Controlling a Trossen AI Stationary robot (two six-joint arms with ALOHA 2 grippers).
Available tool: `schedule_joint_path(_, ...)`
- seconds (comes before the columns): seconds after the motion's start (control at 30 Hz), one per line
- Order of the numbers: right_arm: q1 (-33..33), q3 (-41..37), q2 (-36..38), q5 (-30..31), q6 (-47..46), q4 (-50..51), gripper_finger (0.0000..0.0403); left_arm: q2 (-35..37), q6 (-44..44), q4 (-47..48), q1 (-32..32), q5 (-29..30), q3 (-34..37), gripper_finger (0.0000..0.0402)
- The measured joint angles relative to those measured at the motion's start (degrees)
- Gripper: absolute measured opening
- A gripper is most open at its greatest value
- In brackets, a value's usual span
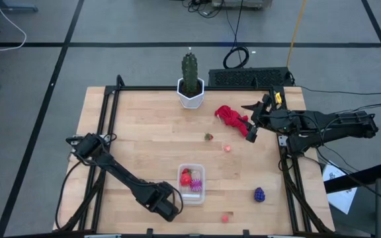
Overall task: Pick and placing Produce into tupperware
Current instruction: Put the bottom strawberry into the transparent container
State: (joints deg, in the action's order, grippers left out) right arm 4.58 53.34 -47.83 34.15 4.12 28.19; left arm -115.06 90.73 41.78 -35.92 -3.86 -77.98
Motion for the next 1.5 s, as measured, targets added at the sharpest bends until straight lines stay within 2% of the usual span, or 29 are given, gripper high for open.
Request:
schedule_joint_path(0.17,0.0,0.0,0.0,0.0,0.0,-0.2,0.0219,-0.1,-1.6,8.3,0.0,4.9,-7.1,0.0399)
schedule_joint_path(0.27,0.0,0.0,0.0,0.0,0.0,-0.1,0.0219,0.0,-2.0,11.9,-0.1,5.7,-10.2,0.0399)
schedule_joint_path(1.03,0.0,0.0,0.0,0.0,0.0,-0.1,0.0219,-4.4,1.7,7.4,-1.1,2.3,-10.4,0.0399)
schedule_joint_path(1.5,0.0,0.0,0.0,0.0,0.0,-0.1,0.0219,-6.4,2.6,7.2,-1.4,2.5,-10.6,0.0399)
